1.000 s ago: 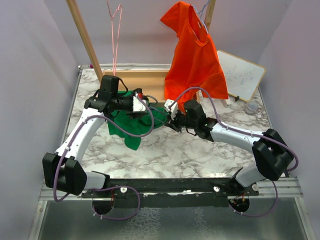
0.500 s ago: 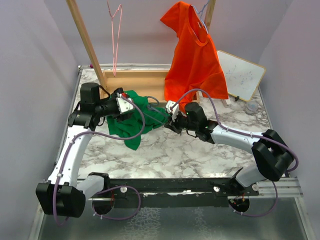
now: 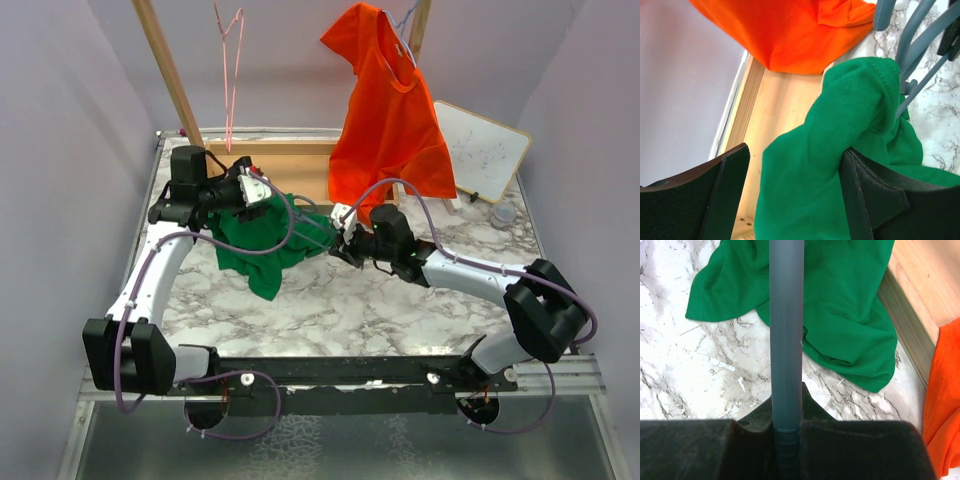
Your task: Place the t-shirt on the hanger
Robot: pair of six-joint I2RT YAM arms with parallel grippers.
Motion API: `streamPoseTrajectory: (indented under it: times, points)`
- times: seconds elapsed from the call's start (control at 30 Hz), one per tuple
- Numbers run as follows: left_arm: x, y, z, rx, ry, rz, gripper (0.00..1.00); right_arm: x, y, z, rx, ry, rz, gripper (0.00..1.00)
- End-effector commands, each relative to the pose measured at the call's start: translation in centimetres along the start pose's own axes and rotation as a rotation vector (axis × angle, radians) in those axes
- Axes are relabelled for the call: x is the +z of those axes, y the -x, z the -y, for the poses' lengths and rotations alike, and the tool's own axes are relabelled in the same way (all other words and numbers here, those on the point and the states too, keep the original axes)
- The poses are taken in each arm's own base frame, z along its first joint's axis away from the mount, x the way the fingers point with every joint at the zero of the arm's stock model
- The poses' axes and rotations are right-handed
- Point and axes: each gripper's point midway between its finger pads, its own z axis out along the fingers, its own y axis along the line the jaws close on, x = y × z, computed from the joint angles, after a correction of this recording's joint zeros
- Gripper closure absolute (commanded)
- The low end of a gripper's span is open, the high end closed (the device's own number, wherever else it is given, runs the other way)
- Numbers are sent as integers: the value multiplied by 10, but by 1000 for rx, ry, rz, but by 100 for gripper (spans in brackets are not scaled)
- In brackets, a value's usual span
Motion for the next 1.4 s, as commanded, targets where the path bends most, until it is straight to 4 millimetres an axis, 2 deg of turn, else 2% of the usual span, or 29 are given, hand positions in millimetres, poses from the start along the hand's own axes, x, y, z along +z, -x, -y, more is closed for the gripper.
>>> streamPoseTrajectory:
  times: [0.0, 0.17, 0.23, 0.33, 0.5, 0.57, 0.6, 0.63, 0.77, 0.87, 0.93, 1.03, 1.23, 1.37]
  points:
    - [5, 21, 6, 64, -101, 107, 28, -7, 34, -3, -69, 25, 97, 99]
    - [6, 19, 38, 11, -258, 131, 38, -9, 40, -2, -94, 25, 117, 99]
    - [6, 18, 44, -1, -293, 135, 43, -10, 45, -3, -112, 30, 135, 99]
    - [8, 20, 47, -26, -319, 156, 56, -9, 48, -3, -136, 39, 144, 99]
    - [11, 30, 48, -64, -344, 188, 100, -4, 50, 1, -155, 41, 126, 99]
    - [10, 31, 47, -72, -351, 188, 100, -2, 52, 6, -133, 20, 113, 97]
    - [10, 31, 47, -70, -353, 186, 100, -3, 55, 9, -114, 4, 106, 91]
    - [9, 31, 47, -64, -351, 179, 100, -5, 58, 9, -105, 4, 105, 85]
    - [5, 21, 43, -49, -307, 154, 100, -19, 74, -7, -90, 70, 150, 46]
    - [6, 21, 36, -47, -252, 157, 100, -33, 72, -23, -56, 128, 142, 33]
    - [7, 18, 35, -42, -242, 154, 100, -44, 72, -30, -32, 137, 144, 28]
    - [6, 15, 41, -18, -269, 153, 100, -71, 92, -27, -2, 66, 223, 22]
    - [-1, 15, 57, 102, -330, 164, 100, -122, 141, 17, 71, -246, 397, 9]
    - [-4, 19, 62, 196, -353, 187, 100, -127, 152, 33, 133, -325, 405, 7]
